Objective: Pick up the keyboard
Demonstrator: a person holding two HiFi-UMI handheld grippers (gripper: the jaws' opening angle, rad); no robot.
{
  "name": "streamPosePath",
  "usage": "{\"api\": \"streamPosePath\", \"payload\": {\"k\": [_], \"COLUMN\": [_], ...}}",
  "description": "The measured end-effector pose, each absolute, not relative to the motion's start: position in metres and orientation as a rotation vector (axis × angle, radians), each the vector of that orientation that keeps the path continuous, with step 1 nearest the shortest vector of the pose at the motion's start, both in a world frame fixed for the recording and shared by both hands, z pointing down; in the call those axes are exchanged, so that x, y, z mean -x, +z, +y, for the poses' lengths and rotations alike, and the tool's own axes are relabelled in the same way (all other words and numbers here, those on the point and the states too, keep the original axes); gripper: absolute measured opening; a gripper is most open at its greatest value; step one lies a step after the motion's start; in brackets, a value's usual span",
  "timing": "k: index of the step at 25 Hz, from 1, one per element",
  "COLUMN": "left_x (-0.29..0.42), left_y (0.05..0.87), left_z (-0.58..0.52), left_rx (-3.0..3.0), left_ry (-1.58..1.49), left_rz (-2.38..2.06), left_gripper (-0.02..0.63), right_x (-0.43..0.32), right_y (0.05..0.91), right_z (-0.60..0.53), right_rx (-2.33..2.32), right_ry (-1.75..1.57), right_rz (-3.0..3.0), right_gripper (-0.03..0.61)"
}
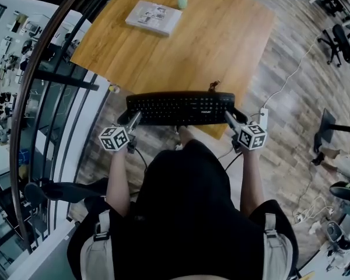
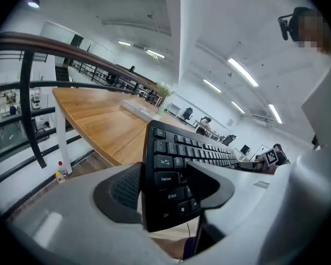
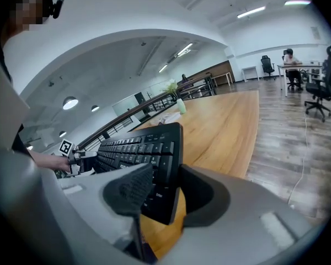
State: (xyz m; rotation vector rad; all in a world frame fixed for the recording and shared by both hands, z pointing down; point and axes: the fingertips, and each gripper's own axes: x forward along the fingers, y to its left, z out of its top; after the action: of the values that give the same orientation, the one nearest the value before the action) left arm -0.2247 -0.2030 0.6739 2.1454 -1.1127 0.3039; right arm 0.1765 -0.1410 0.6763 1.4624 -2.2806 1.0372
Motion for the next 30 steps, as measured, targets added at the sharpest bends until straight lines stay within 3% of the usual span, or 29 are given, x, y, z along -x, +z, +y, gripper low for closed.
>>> {"api": "streamPosePath", "payload": {"k": [19,30], "left_x": [0.25,0.258], "left_y": [0.577,0.533], "left_z": [-0.123,-0.123], "left_rx": [-2.323,-2.356], "left_ry": [0.097,-0.011], "left_rz": [-1.183,-1.269], "left_gripper": [0.227,0.227], "right_x": [-0.155,-0.151], "right_y": [0.606,0.563], "right_z": [-0.063,-0.073], "right_rx": [-1.497,-1.527], "right_ry": [0.931,0.858], "right_rz": [-2.361,-2.444], "right_gripper": [0.16,0.158]}}
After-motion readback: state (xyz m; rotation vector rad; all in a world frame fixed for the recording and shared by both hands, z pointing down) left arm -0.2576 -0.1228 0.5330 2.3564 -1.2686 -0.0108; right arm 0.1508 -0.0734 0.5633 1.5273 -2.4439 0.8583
